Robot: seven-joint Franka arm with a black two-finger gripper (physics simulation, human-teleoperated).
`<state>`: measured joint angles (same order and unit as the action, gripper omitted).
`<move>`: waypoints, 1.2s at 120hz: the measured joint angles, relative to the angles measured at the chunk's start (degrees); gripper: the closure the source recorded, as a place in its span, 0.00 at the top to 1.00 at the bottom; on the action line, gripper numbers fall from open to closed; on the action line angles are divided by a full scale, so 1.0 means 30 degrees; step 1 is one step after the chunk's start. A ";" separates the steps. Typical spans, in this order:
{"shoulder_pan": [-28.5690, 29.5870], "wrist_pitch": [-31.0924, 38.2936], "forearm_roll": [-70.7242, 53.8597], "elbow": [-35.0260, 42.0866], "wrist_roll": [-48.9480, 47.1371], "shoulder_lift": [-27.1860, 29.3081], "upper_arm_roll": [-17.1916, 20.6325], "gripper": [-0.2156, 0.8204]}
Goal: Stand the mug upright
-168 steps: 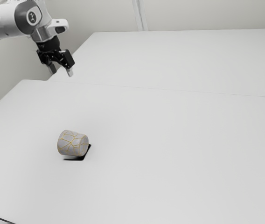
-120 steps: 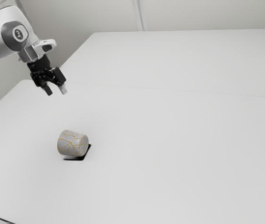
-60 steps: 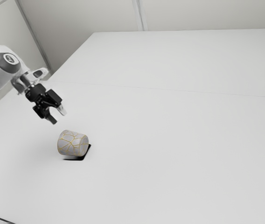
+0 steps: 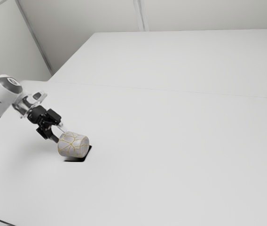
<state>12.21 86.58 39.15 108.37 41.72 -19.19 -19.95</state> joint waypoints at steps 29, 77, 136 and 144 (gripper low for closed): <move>-0.0334 0.0143 0.1474 0.1639 0.0946 0.0339 -0.0046 0.75; -0.0701 0.0153 0.1924 0.1663 0.1712 0.0888 -0.0060 0.38; -0.1364 0.0255 0.2078 0.1617 0.2150 0.1102 -0.0059 0.07; -0.1375 0.0297 0.2056 0.1607 0.2165 0.1422 -0.0059 0.06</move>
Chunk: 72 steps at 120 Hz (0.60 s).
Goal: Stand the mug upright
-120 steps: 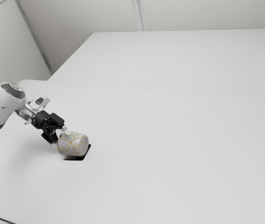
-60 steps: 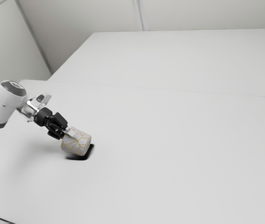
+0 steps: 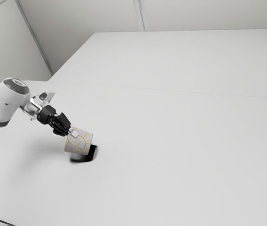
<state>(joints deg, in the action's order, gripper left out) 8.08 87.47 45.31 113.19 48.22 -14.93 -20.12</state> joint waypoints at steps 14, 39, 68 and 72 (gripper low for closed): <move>-0.0298 0.0440 -0.0391 -0.0016 0.0002 0.0864 0.0029 0.05; -0.1548 0.2777 -0.4064 0.0070 -0.0154 0.3101 0.0156 0.04; -0.3090 0.5338 -1.1370 0.1722 -0.1970 0.5788 0.1302 0.03; -0.3135 0.5753 -1.2351 0.2184 -0.2334 0.6229 0.1720 0.03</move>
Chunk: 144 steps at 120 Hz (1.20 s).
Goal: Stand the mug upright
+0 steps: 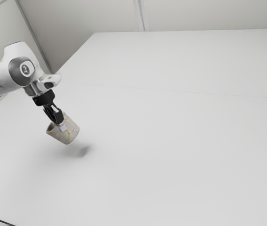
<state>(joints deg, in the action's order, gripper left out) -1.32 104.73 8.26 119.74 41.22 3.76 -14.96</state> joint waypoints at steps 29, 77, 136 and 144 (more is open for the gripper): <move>-0.0775 0.1894 -0.5254 0.1288 -0.2871 0.0652 0.2450 0.03; -0.1416 0.2442 -0.7426 0.0861 -0.7070 -0.1284 0.5119 0.03; -0.1573 0.0635 -0.7499 -0.2188 -0.9495 -0.4666 0.6229 0.03; -0.1599 0.0518 -0.7492 -0.2157 -0.9692 -0.4803 0.6353 0.03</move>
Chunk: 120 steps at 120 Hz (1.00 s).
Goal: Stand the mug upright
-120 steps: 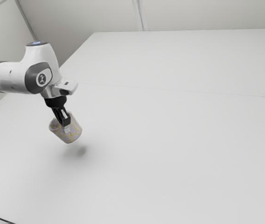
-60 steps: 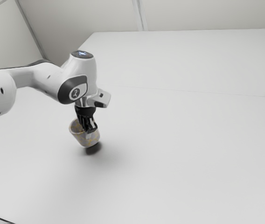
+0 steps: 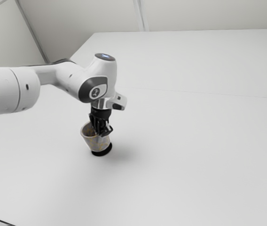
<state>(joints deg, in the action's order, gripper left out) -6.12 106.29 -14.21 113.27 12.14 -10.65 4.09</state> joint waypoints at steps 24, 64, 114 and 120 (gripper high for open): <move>0.0071 -0.0168 0.0127 0.0083 -0.0491 -0.0424 0.0050 0.03; 0.0140 -0.0253 0.0528 0.0101 -0.1016 -0.0622 0.0042 0.31; 0.0677 -0.0278 0.2090 -0.3251 -0.1160 0.1107 -0.0742 0.68; 0.0888 -0.0304 0.2412 -0.4459 -0.1027 0.0671 -0.0782 0.70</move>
<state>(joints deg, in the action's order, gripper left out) -3.46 105.38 -6.98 99.90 9.06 -8.64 1.75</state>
